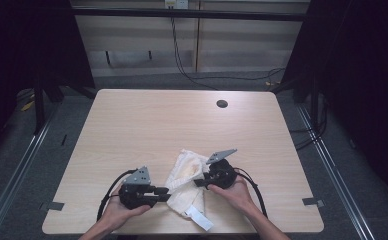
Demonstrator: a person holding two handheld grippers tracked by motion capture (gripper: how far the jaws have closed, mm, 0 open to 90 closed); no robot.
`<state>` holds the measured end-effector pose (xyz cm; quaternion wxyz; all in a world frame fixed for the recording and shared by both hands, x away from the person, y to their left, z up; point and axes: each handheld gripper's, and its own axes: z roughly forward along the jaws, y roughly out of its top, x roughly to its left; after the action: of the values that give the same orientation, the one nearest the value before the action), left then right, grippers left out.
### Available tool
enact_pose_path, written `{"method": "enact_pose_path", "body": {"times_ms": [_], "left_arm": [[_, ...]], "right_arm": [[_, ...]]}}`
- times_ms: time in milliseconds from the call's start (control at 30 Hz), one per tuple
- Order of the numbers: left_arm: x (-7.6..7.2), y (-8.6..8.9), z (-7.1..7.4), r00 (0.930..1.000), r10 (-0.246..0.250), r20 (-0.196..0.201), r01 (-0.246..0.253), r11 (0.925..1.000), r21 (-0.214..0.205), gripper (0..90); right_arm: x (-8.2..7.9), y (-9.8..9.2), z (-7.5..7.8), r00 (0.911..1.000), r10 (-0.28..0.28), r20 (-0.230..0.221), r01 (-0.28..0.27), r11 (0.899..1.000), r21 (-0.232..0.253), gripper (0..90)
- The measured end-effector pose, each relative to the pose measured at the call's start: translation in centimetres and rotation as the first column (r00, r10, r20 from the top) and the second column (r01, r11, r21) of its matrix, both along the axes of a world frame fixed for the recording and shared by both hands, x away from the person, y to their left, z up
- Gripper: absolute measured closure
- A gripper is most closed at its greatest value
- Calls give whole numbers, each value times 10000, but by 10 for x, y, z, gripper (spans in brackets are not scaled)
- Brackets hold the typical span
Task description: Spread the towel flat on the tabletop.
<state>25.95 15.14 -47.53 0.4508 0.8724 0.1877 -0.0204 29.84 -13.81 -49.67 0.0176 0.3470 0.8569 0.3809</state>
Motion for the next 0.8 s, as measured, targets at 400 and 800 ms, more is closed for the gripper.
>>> {"method": "enact_pose_path", "body": {"times_ms": [400,800], "left_arm": [[-6,-30,-3,9944,-1035,208,1023,9934,518,716],[-8,-34,-15,9933,-1139,-215,1148,9922,484,654]], "right_arm": [[-18,-30,27,9971,-346,678,293,9966,776,507],[-15,-48,22,9911,-1028,845,960,9921,807,484]]}}
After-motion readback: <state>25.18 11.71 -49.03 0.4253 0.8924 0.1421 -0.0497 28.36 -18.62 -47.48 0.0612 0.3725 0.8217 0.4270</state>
